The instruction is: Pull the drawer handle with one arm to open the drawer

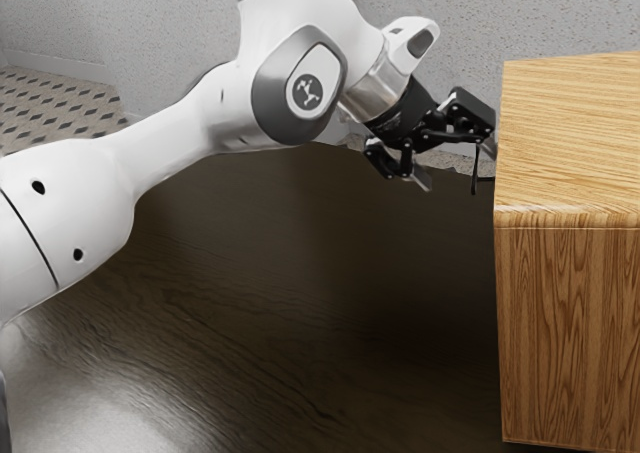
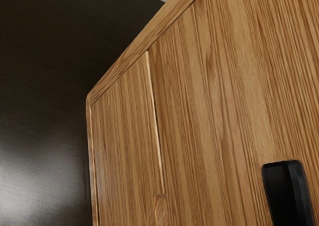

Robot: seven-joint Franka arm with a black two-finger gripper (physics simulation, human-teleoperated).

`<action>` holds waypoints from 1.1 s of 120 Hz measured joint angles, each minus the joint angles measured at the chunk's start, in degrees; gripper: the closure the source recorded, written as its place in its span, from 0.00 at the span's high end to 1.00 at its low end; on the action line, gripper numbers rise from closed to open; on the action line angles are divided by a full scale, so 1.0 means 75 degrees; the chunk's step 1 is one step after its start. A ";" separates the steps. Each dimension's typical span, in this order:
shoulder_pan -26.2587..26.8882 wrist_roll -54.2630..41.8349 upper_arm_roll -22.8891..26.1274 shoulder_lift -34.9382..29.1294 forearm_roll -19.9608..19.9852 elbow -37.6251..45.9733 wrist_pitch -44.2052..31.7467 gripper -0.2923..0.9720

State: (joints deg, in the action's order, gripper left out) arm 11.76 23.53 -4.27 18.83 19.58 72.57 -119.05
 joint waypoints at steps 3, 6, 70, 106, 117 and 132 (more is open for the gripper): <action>-0.0005 0.0008 -0.0002 -0.0028 -0.0014 0.0026 -0.0001 0.77; -0.0010 0.0013 -0.0010 -0.0079 -0.0021 0.0074 -0.0002 0.77; -0.0205 0.0013 -0.0640 -0.1581 0.0345 0.1991 -0.0166 0.77; -0.0255 0.0004 -0.0861 -0.2542 0.0496 0.3139 -0.0388 0.77; -0.0167 0.0002 -0.1002 -0.2783 0.0513 0.3418 -0.0436 0.77; -0.0087 0.0001 -0.1185 -0.3069 0.0510 0.3728 -0.0477 0.77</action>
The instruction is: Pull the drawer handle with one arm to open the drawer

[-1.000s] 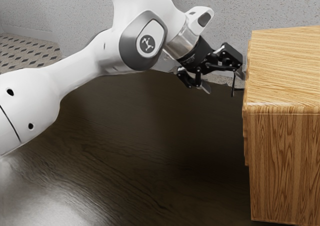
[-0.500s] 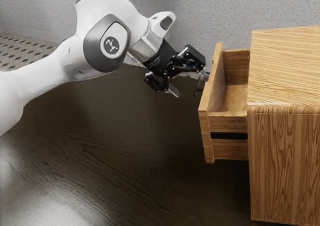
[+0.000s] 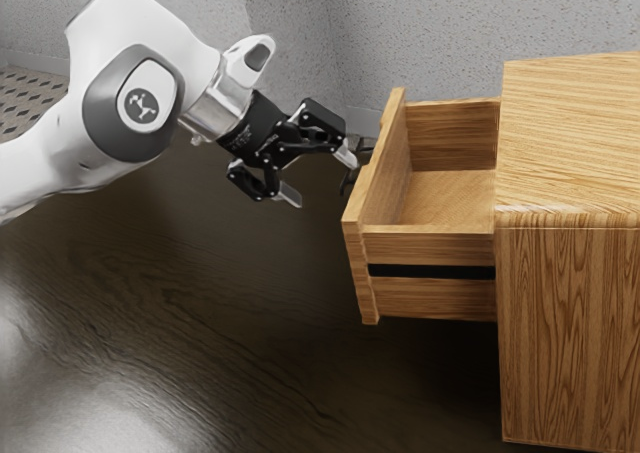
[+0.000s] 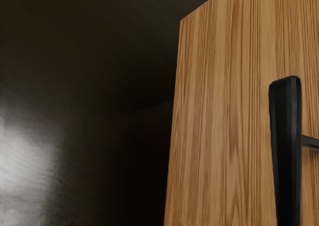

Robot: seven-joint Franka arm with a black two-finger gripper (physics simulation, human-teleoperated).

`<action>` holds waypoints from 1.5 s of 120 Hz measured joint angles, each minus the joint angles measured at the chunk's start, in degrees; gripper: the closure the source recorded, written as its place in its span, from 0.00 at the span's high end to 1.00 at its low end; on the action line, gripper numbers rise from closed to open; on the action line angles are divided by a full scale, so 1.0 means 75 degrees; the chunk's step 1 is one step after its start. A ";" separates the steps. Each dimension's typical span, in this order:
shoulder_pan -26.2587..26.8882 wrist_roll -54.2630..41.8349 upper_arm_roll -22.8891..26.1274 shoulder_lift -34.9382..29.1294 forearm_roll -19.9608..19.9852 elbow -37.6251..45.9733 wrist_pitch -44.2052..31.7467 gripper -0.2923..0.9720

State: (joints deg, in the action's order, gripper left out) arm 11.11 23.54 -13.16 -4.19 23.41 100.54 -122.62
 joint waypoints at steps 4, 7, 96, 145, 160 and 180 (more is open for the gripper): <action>-0.0026 0.0000 -0.0018 -0.0053 -0.0006 0.0063 -0.0008 0.77; -0.0048 -0.0001 -0.0029 -0.0088 -0.0010 0.0100 -0.0013 0.77; -0.0120 -0.0007 -0.0722 -0.0831 -0.0300 0.0903 -0.0029 0.77; -0.0101 -0.0008 -0.1208 -0.1274 -0.0484 0.1353 -0.0028 0.77; 0.0016 -0.0010 -0.1347 -0.1464 -0.0573 0.1473 -0.0022 0.77; -0.0102 -0.0016 -0.1277 -0.2665 -0.0803 0.1436 0.0241 0.77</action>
State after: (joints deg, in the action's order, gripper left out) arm 10.34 23.42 -22.75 -24.17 17.38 111.31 -120.82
